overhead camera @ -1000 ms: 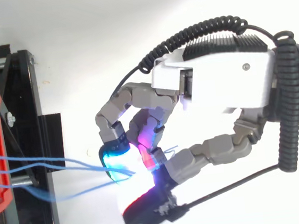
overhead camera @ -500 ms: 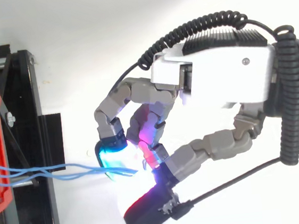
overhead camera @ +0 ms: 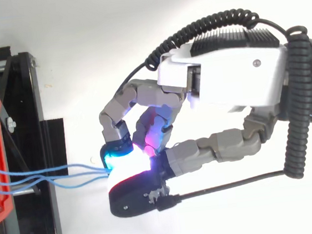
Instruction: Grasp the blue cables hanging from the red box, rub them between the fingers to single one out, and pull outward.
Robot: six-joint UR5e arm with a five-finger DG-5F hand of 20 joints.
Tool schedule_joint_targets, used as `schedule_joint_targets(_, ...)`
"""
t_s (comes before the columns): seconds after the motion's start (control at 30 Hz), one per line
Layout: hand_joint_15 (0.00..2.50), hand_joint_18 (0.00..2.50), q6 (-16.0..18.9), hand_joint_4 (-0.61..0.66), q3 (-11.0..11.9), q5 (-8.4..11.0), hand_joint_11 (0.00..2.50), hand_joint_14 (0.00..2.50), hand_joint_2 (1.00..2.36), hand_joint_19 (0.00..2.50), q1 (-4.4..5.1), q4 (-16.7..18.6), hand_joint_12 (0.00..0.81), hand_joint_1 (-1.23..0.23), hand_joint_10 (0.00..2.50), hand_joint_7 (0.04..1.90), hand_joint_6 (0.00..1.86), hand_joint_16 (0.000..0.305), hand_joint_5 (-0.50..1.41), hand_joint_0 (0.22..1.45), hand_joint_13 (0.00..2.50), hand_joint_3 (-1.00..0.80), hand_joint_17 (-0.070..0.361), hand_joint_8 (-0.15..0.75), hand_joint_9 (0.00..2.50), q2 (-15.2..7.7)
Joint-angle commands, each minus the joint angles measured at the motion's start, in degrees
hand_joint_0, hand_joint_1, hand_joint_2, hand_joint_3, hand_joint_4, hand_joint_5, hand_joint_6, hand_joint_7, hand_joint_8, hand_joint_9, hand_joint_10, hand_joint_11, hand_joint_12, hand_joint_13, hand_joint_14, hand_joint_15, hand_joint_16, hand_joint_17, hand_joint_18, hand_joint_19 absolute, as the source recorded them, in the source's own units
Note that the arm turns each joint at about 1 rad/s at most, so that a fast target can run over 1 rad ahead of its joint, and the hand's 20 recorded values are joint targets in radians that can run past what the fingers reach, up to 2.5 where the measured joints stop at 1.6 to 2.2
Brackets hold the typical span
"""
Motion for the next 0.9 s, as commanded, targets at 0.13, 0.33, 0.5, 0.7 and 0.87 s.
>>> schedule_joint_targets(0.13,0.52,0.79,-0.26,0.02,0.01,-0.01,1.09,0.02,1.02,0.37,0.08,0.09,0.404,-0.87,0.02,1.06,0.93,0.052,-0.15,0.64,0.84,-0.14,0.116,0.359,1.15,-0.02)
schedule_joint_targets(0.33,0.51,0.77,-0.26,-0.10,0.10,-0.01,1.08,0.02,1.00,0.31,-0.01,0.00,0.394,-0.94,0.02,1.13,0.94,0.049,-0.15,0.77,0.82,-0.44,0.111,0.343,1.12,-0.02)
schedule_joint_targets(0.5,0.51,0.78,-0.26,-0.08,0.10,-0.01,1.07,0.02,1.00,0.30,-0.01,0.00,0.387,-0.94,0.02,1.22,0.95,0.048,-0.14,0.76,0.83,-0.50,0.108,0.343,1.14,0.07)
schedule_joint_targets(0.7,0.52,0.78,-0.35,0.04,0.45,-0.10,1.07,0.02,1.00,0.34,-0.01,-0.09,0.390,-0.89,0.02,0.94,0.93,0.048,-0.12,0.61,0.84,-0.50,0.108,0.360,1.19,-0.02)
schedule_joint_targets(0.87,0.52,0.81,-0.35,0.08,0.45,-0.01,1.05,0.02,1.00,0.36,-0.01,-0.09,0.412,-0.77,0.02,0.98,0.91,0.054,-0.11,0.50,0.86,-0.50,0.121,0.383,1.21,-0.02)
